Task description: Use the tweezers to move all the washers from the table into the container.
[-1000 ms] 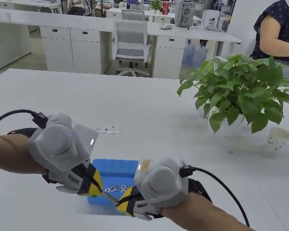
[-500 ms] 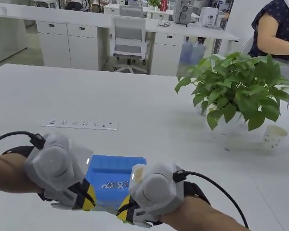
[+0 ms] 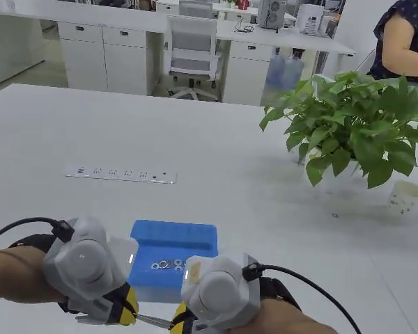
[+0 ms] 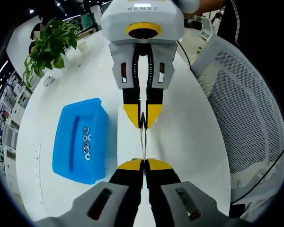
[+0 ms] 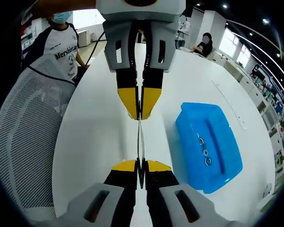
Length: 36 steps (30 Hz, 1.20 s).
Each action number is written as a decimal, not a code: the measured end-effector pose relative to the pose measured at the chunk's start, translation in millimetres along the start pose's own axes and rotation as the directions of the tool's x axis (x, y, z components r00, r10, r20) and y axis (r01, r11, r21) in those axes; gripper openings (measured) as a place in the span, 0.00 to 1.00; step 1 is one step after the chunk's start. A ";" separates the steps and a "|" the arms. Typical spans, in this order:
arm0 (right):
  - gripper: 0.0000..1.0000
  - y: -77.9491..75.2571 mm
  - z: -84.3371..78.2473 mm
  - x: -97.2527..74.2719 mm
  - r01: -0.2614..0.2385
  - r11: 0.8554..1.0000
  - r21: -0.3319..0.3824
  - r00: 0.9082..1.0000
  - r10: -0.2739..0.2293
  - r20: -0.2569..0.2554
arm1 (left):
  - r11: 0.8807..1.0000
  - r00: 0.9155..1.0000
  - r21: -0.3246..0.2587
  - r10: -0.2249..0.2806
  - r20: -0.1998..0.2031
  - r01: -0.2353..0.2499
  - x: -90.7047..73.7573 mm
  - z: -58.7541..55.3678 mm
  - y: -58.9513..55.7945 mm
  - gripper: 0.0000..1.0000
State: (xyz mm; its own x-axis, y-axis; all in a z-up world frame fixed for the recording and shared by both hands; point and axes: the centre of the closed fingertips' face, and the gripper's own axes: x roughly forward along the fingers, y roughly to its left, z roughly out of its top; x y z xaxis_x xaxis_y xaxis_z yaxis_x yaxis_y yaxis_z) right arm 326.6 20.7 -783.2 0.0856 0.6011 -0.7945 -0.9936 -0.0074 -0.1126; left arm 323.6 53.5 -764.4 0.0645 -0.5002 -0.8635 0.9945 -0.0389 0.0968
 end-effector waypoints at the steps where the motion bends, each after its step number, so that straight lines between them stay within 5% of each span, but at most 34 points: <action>1: 0.06 0.8 -1.6 1.7 -0.002 1.000 -0.002 1.000 0.002 -0.006 | 1.000 1.000 0.000 0.001 -0.001 -0.001 1.8 -0.6 -0.4 0.06; 36: 0.11 4.3 -18.2 24.9 -0.022 0.999 0.042 0.999 0.023 -0.029 | 0.998 1.000 -0.065 -0.019 -0.013 0.018 40.3 -27.9 -6.7 0.06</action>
State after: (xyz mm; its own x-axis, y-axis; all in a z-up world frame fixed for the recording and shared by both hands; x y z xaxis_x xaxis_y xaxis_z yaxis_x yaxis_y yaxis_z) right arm 325.8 21.1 -814.3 0.0647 0.5775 -0.8138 -0.9975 0.0132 -0.0700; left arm 321.8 57.7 -813.7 0.0469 -0.4879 -0.8716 0.9988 0.0086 0.0489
